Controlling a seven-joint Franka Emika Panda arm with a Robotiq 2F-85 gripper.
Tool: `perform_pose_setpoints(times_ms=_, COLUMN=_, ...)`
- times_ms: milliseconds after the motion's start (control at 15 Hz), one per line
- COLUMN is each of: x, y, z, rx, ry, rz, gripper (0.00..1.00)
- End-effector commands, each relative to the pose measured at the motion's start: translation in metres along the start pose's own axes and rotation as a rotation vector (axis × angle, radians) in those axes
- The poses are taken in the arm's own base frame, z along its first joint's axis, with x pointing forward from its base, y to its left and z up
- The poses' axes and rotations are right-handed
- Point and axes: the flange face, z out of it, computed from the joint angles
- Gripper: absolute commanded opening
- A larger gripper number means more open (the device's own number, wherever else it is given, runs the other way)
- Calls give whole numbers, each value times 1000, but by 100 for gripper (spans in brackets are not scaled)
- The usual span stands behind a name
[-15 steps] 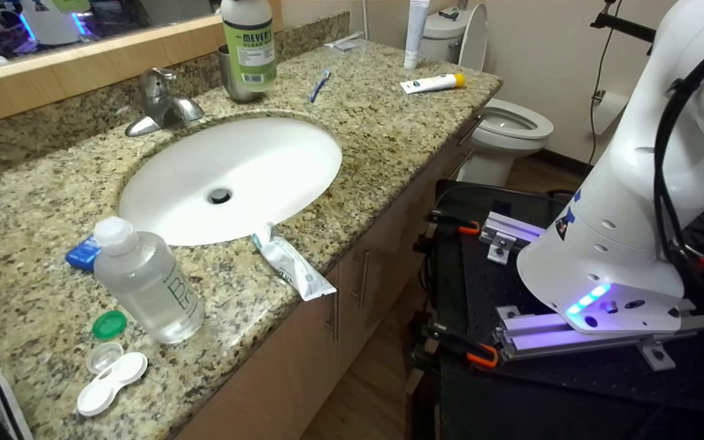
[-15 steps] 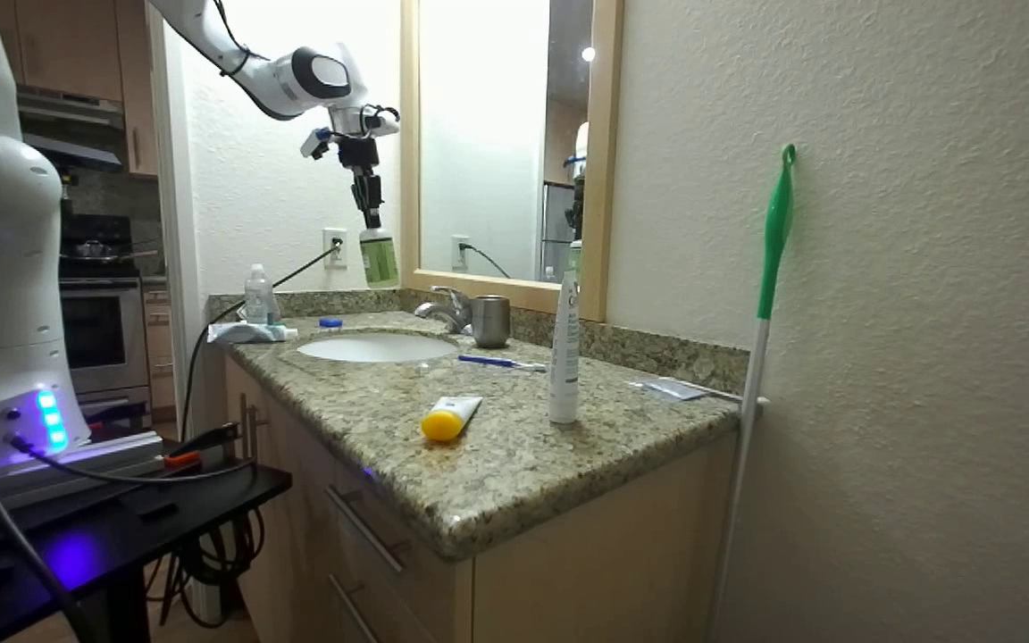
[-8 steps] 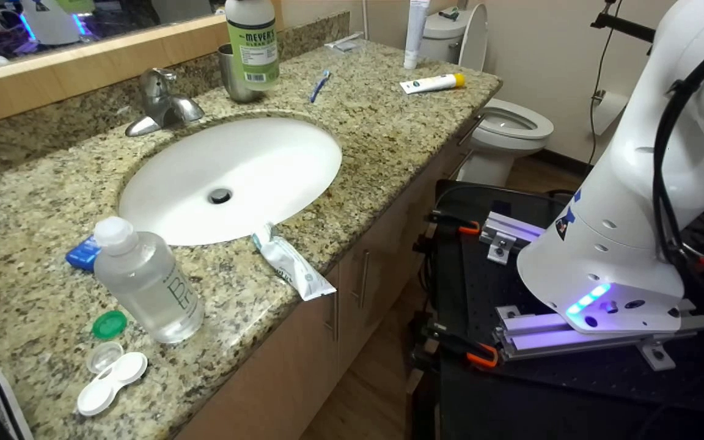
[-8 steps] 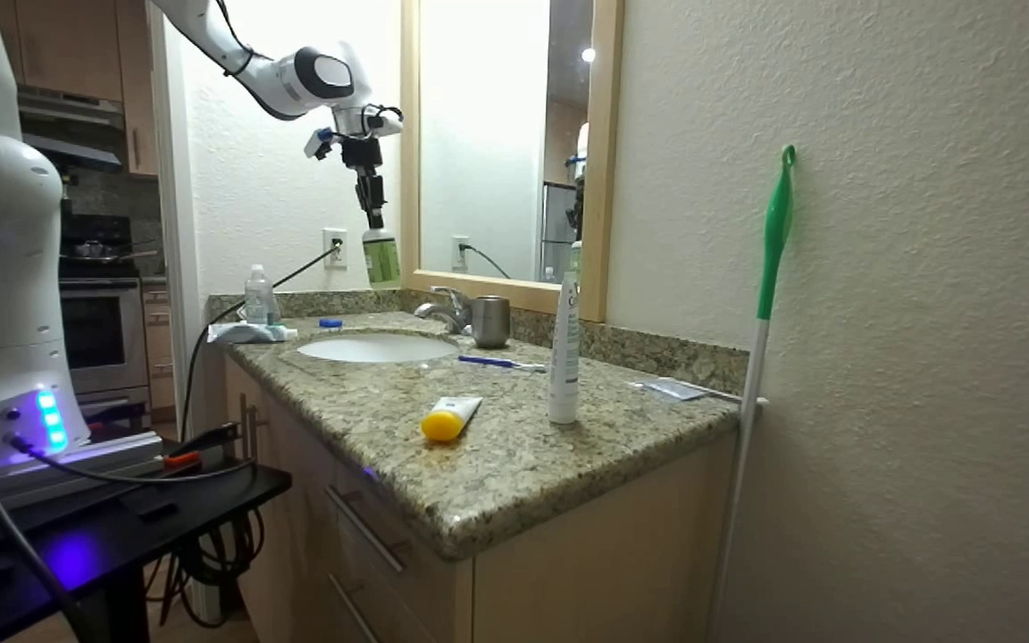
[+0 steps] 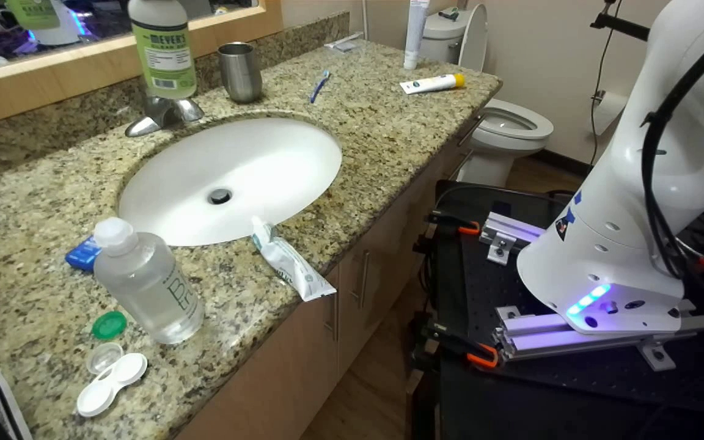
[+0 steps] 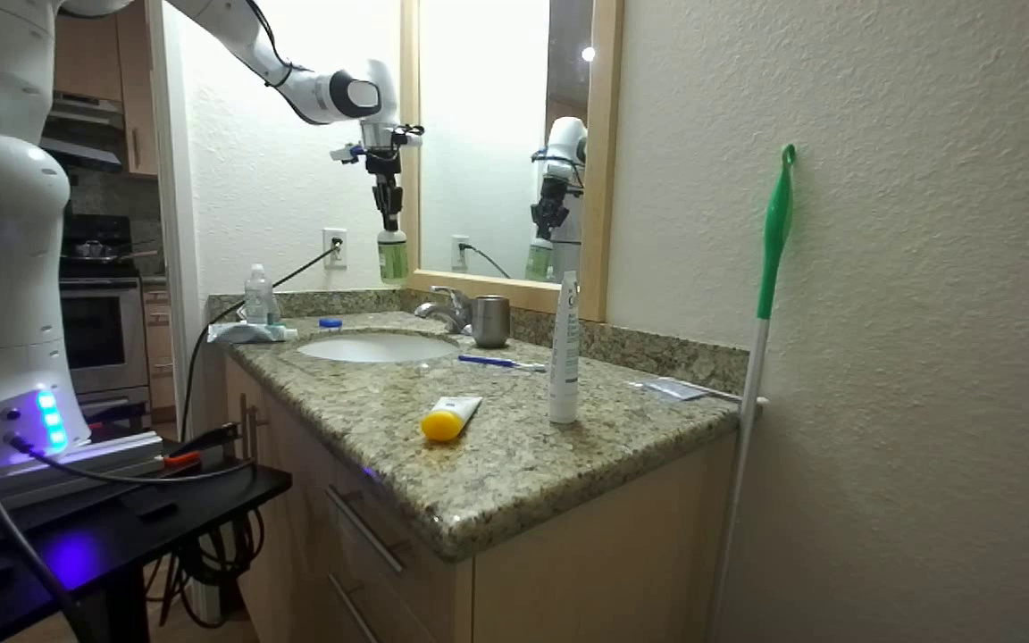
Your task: Pick up the green bottle and move it to the left.
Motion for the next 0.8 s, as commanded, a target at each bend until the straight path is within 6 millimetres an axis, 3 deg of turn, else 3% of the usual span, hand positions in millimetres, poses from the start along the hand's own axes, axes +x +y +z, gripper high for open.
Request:
perform_pose_setpoints(times_ms=0, x=22, y=-49, z=-17, rx=68, ry=-26, rz=-48, gripper=8)
perform_pose_setpoints(times_ms=67, x=21, y=-59, z=-25, rx=79, ry=-32, rz=-60, gripper=8)
perform_pose_setpoints(times_ms=133, x=13, y=-43, z=-10, rx=51, ry=-11, rz=-30, gripper=30)
perform_pose_setpoints(times_ms=267, x=15, y=-59, z=-19, rx=63, ry=-17, rz=-49, gripper=30)
perform_pose_setpoints(times_ms=333, x=16, y=-61, z=-22, rx=64, ry=-16, rz=-51, gripper=8)
perform_pose_setpoints(times_ms=467, x=30, y=-40, z=-21, rx=-33, ry=-9, rz=-21, gripper=8)
perform_pose_setpoints(times_ms=733, x=77, y=-15, z=1, rx=-199, ry=-33, rz=28, gripper=8)
